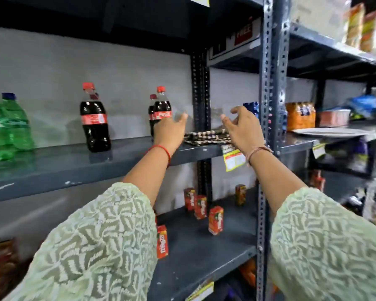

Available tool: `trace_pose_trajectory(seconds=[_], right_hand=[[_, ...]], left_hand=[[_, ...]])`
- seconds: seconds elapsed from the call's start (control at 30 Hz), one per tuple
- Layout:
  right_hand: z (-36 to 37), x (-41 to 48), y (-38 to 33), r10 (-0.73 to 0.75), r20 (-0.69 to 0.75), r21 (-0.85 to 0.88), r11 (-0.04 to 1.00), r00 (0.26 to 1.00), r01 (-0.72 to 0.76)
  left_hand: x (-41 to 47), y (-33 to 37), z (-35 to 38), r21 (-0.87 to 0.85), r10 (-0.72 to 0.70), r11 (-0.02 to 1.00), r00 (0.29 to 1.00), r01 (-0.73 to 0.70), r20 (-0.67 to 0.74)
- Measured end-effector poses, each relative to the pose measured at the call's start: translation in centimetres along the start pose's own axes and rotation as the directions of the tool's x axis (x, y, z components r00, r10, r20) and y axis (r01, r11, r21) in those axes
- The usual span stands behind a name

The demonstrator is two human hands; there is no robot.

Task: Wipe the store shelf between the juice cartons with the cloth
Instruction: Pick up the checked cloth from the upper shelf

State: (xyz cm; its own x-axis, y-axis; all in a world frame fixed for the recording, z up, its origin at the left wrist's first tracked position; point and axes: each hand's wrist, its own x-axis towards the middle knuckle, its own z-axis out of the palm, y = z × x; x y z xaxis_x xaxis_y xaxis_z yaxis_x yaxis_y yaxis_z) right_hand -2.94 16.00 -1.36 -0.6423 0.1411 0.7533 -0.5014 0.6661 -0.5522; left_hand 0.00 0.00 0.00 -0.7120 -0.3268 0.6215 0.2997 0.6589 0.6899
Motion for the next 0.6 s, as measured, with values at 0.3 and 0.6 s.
trace_pose_trajectory(seconds=[0.3,0.6], right_hand=[[0.6,4.5,3.4,0.3,0.087,-0.205,0.939,0.95,-0.278],[1.2,5.6,4.9,0.397,0.123,-0.096,0.917,0.91,-0.387]], left_hand=[[4.9,0.1,4.1,0.097,-0.285,0.959,0.92,0.268,0.268],[5.3,-0.1,5.3,0.191,-0.205,0.97,0.93,0.151,0.306]])
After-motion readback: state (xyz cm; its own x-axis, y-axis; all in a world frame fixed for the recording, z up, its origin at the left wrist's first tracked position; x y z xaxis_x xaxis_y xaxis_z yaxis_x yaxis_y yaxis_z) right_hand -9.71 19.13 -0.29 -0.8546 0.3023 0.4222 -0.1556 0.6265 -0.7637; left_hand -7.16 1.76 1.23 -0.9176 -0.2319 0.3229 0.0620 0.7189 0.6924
